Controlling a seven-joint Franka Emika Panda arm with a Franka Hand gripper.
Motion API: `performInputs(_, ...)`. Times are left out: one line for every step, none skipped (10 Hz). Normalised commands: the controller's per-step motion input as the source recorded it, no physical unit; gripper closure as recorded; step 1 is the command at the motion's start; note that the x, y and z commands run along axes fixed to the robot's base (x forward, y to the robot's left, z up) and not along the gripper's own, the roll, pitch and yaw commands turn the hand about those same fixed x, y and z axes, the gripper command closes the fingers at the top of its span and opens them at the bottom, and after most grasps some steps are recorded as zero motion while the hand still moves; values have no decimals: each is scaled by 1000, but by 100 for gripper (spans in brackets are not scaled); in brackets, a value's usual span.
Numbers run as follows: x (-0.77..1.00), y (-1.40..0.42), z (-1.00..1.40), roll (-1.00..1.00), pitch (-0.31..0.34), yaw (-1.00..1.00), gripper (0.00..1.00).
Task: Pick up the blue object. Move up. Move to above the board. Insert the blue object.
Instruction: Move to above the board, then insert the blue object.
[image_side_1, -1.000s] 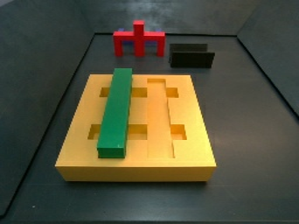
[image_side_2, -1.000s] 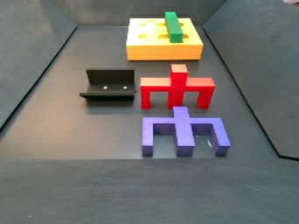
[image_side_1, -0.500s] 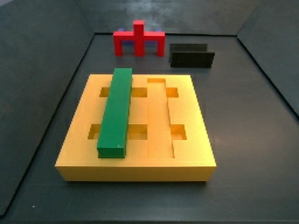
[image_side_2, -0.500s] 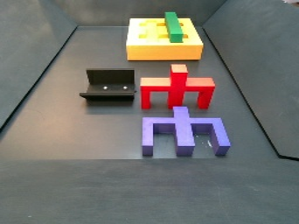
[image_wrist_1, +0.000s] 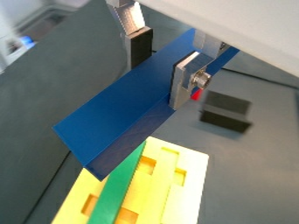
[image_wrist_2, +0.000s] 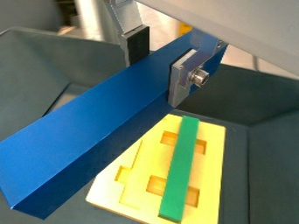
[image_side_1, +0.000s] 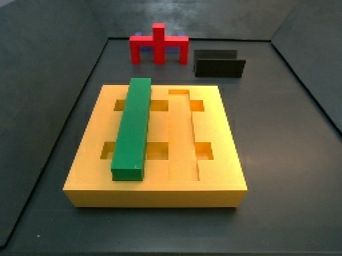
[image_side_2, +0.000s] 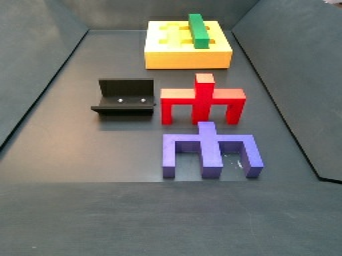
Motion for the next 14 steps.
performInputs(66, -30, 29, 103, 199, 1000, 100)
performInputs(72, -32, 31, 123, 235, 1000, 100)
performInputs(80, -34, 30, 152, 281, 995, 100)
performInputs(87, -33, 23, 142, 236, 647, 100)
performInputs(82, -29, 24, 136, 189, 416, 100)
performInputs(71, -25, 28, 128, 146, 252, 100)
performInputs(49, -3, -20, 0, 0, 0, 100)
performInputs(149, 20, -34, -9, 0, -63, 100)
performInputs(509, 254, -471, -336, 0, 0, 100)
performInputs(534, -194, -766, -167, 0, 0, 100)
performInputs(569, -374, -1000, -11, -51, 51, 100)
performInputs(457, -697, -1000, 20, -34, 23, 100)
performInputs(354, -783, -1000, 84, -70, 29, 100)
performInputs(360, -737, -1000, 111, -73, 14, 100)
